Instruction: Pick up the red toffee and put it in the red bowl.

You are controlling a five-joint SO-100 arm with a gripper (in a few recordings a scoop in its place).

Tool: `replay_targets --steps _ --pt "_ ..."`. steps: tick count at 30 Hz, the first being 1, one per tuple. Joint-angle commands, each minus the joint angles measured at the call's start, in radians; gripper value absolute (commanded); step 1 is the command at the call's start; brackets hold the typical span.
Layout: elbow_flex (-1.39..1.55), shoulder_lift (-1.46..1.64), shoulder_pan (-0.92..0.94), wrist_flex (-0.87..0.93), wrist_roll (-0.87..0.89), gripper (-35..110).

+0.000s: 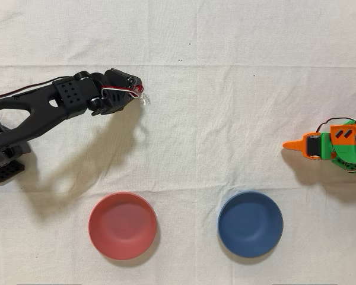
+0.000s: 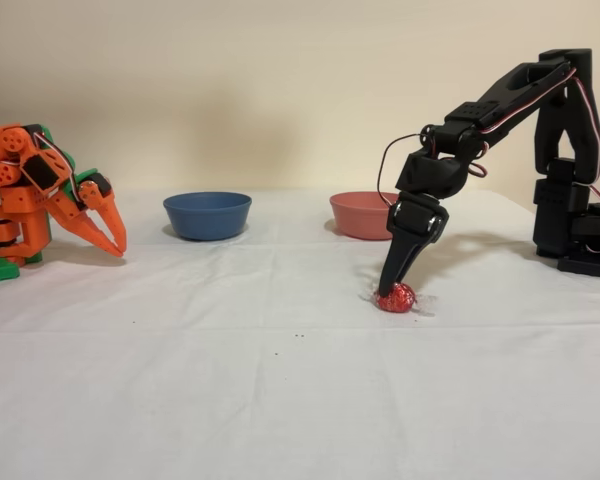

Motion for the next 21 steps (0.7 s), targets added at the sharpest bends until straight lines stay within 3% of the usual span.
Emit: replay_targets --steps 1,7,13,21 --pt "-0.006 0.046 -0.005 0.015 -0.009 1" --pt "0.006 0.046 -0.005 0.006 -0.008 2" --pt "0.014 0.048 -0.002 0.009 -0.009 24" --pt "0.017 0.067 -0.009 0.037 -0.023 28"
